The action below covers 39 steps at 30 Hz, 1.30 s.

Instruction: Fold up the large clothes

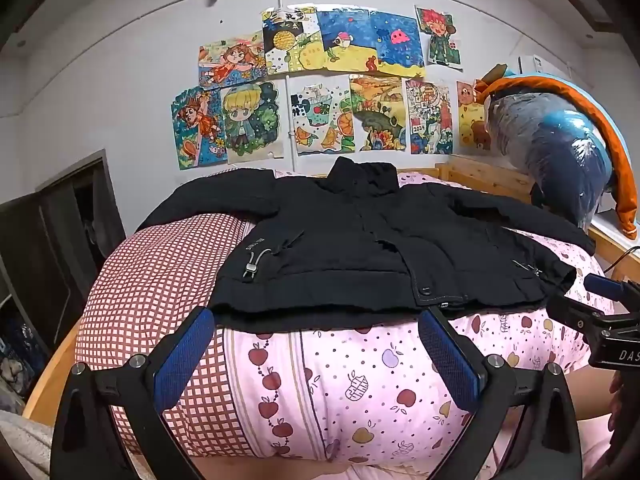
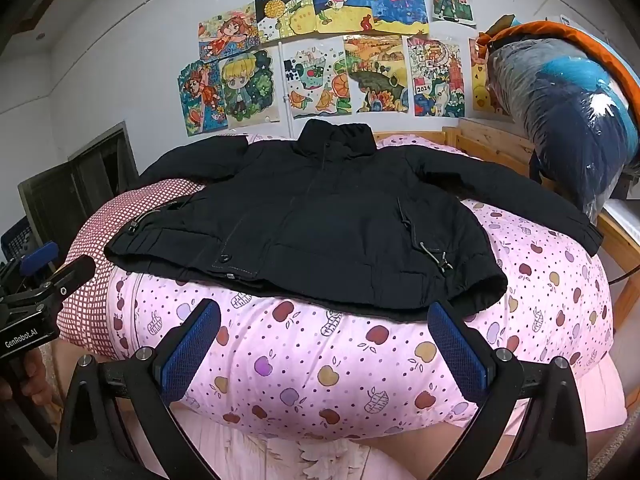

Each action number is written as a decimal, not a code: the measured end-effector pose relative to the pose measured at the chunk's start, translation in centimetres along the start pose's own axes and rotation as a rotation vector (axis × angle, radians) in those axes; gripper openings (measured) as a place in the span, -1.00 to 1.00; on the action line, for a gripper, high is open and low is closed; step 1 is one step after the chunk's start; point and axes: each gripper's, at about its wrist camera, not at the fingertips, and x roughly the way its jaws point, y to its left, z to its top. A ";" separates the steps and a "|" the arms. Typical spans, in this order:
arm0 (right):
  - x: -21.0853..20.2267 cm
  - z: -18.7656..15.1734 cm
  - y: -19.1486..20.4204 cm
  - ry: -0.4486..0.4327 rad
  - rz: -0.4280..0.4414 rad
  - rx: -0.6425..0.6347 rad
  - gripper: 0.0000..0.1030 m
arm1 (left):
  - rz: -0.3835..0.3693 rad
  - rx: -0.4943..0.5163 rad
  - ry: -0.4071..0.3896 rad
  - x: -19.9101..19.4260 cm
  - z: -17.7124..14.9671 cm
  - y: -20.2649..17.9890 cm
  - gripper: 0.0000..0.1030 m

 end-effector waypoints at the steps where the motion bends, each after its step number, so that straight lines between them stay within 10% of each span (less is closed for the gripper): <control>1: 0.0 0.0 0.0 0.000 0.000 0.001 0.98 | -0.001 0.000 0.000 0.0 0.0 0.0 1.00; 39: 0.1 -0.3 -0.2 0.007 0.002 0.001 0.98 | 0.001 -0.001 0.001 -0.3 0.3 -0.2 1.00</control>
